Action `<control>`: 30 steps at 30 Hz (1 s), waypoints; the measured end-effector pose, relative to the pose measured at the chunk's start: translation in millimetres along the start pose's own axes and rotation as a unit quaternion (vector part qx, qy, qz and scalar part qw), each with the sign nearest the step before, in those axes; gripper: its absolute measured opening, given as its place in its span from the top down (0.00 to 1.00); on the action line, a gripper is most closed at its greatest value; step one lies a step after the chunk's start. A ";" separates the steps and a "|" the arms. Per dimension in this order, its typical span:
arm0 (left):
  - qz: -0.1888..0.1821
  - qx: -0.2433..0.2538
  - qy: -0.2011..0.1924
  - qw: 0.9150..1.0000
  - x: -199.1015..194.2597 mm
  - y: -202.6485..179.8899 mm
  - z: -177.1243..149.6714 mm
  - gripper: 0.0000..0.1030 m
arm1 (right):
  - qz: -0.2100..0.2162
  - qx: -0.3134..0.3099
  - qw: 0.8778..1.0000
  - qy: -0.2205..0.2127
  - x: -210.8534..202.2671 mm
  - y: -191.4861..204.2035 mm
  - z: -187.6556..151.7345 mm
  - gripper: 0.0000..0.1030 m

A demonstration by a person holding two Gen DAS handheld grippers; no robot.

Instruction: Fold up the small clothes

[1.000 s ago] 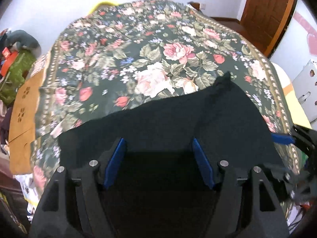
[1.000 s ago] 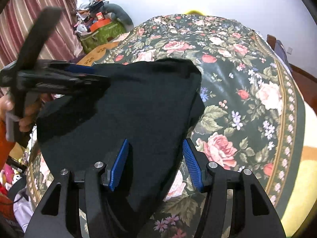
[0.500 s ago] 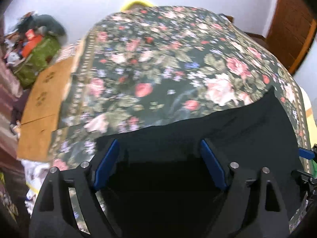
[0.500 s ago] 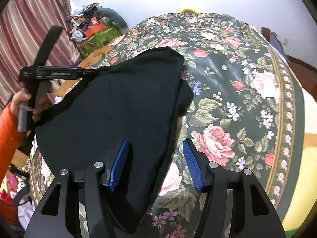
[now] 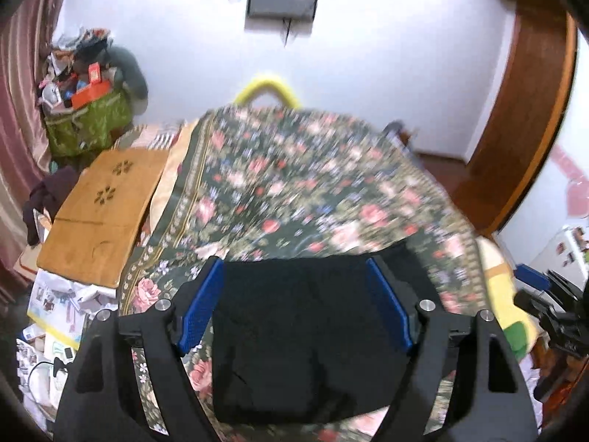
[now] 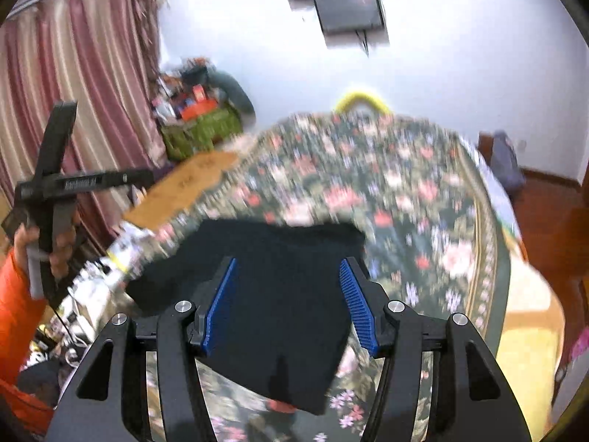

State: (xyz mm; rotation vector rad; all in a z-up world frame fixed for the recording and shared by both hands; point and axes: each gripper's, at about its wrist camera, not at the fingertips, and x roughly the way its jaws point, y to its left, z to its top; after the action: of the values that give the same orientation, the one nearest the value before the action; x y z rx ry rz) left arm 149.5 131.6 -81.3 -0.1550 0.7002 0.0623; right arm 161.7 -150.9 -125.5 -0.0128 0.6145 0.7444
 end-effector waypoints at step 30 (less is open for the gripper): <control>-0.008 0.027 -0.216 0.976 -185.5 -74.0 -65.1 0.04 | -0.032 -0.039 0.981 -0.185 -107.3 83.9 15.1 0.02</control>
State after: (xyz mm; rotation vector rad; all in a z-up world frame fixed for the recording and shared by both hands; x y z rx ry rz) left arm -25.5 47.0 -1.6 -0.0896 0.2664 0.0581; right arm 55.0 -152.9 -39.5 0.0328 0.2289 0.6861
